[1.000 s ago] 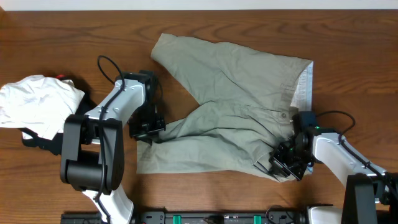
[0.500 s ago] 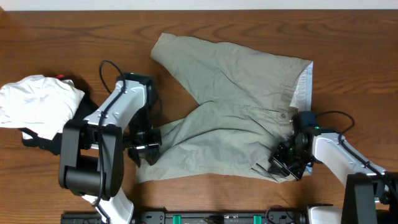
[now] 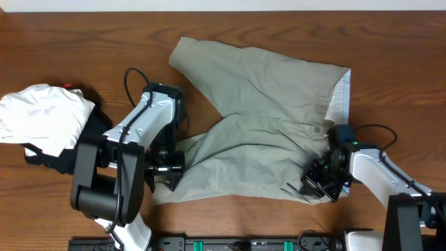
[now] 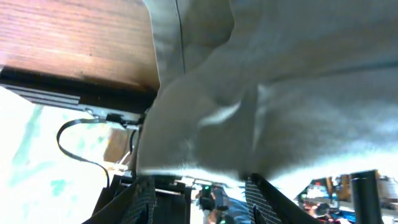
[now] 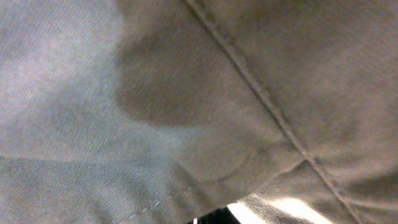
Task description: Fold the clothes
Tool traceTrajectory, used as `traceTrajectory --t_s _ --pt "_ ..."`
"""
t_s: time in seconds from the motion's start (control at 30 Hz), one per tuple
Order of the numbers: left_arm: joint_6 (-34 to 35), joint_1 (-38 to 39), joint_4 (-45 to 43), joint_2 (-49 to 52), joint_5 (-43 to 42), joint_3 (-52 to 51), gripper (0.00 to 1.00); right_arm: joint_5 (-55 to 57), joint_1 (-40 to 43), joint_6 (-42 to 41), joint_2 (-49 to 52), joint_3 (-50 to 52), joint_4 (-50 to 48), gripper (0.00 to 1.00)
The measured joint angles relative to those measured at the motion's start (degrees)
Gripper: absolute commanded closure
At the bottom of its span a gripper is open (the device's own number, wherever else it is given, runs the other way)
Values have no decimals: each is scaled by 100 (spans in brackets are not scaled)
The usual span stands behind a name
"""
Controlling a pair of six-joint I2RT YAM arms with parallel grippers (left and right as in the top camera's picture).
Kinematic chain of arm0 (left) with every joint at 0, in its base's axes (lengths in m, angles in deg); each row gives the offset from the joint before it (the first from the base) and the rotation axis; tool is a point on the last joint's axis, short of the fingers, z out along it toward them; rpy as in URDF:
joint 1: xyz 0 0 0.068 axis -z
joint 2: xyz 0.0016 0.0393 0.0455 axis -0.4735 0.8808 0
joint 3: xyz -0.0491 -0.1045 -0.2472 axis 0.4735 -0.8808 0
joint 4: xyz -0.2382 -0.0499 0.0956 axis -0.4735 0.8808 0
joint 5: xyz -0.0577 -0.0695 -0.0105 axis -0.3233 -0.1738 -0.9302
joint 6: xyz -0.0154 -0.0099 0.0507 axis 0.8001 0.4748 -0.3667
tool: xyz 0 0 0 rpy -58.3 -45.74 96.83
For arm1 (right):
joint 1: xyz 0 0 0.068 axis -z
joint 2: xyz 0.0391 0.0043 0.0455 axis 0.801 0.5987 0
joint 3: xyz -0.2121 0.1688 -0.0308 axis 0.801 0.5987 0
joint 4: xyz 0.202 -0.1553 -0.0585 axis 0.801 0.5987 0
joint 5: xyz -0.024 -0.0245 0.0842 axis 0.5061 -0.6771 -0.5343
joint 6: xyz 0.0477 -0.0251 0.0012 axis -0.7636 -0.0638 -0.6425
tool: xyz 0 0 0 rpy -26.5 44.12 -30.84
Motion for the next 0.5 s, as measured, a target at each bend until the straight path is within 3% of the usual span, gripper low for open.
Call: traceTrajectory --t_s 0.27,0.5 --pt "0 402 -308 -11 -24 0 49 -4 0 2 0 0 -2 96" --pt "181 -74 -1016 -452 249 157 44 -7 0 2 0 0 -4 95"
